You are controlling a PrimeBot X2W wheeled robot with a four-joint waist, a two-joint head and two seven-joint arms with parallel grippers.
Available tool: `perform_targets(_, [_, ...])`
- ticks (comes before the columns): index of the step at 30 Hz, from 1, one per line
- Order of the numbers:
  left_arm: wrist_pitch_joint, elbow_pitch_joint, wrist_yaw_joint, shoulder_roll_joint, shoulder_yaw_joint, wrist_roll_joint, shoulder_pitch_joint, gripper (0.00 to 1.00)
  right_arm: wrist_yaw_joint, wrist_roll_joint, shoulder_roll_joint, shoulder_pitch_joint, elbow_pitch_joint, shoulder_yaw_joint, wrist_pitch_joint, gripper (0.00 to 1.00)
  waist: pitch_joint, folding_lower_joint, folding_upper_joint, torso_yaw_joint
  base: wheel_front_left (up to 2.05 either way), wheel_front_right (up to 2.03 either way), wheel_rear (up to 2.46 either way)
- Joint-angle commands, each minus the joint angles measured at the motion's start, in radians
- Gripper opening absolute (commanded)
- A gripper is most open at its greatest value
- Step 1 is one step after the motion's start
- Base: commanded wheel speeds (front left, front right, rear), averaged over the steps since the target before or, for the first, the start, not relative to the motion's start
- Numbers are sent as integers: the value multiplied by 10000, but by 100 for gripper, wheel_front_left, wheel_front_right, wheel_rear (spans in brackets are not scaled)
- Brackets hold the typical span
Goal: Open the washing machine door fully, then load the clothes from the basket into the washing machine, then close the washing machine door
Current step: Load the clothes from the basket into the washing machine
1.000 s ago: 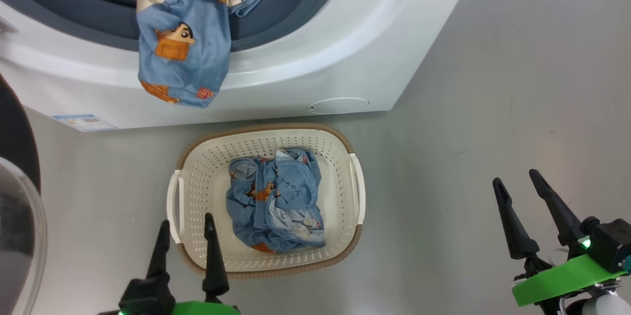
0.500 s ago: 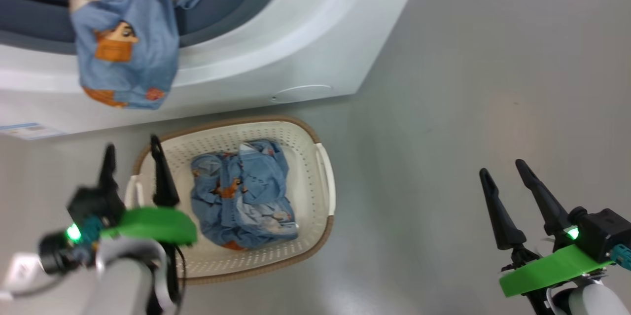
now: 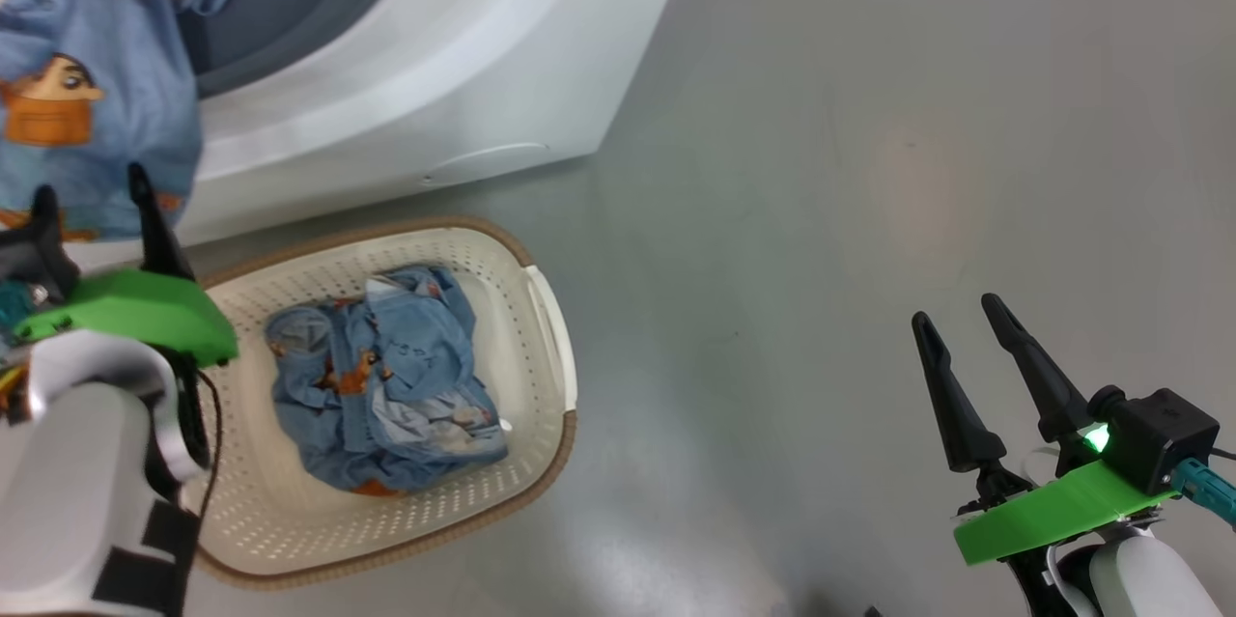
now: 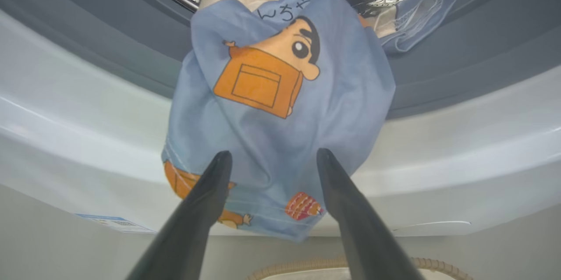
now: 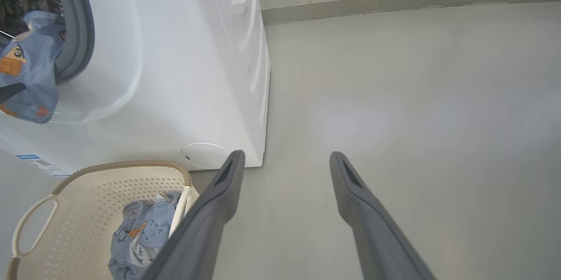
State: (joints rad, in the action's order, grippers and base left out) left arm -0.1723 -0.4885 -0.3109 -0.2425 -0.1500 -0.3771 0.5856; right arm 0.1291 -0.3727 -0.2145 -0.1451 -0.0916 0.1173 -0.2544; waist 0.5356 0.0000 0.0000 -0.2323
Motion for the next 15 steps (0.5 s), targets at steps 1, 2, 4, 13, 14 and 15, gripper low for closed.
perform_targets(1, [-54,83,13,-404,305,-10,224,100,16,-135,-88,-57,174,216,-74,100,231,0,0,-220,0,0,0])
perform_targets(2, [-78,-55,42,-453,290,14,352,100,16,-143,-92,-78,173,217,-74,100,278,0,0,-249,0,0,0])
perform_targets(4, [-147,-294,89,-492,308,-5,605,100,16,-153,-102,-97,176,197,-74,100,366,0,0,-278,0,0,0])
perform_targets(13, [-543,-1296,149,-586,475,-85,1668,100,16,-179,-259,-160,244,208,-74,100,817,0,0,-232,0,0,0])
perform_targets(14, [-616,-1336,136,-574,480,-56,1776,100,16,-182,-273,-165,250,205,-74,100,840,0,0,-219,0,0,0])
perform_targets(15, [-685,-1346,128,-541,492,-35,1886,100,16,-186,-292,-166,255,197,-74,100,868,0,0,-199,0,0,0])
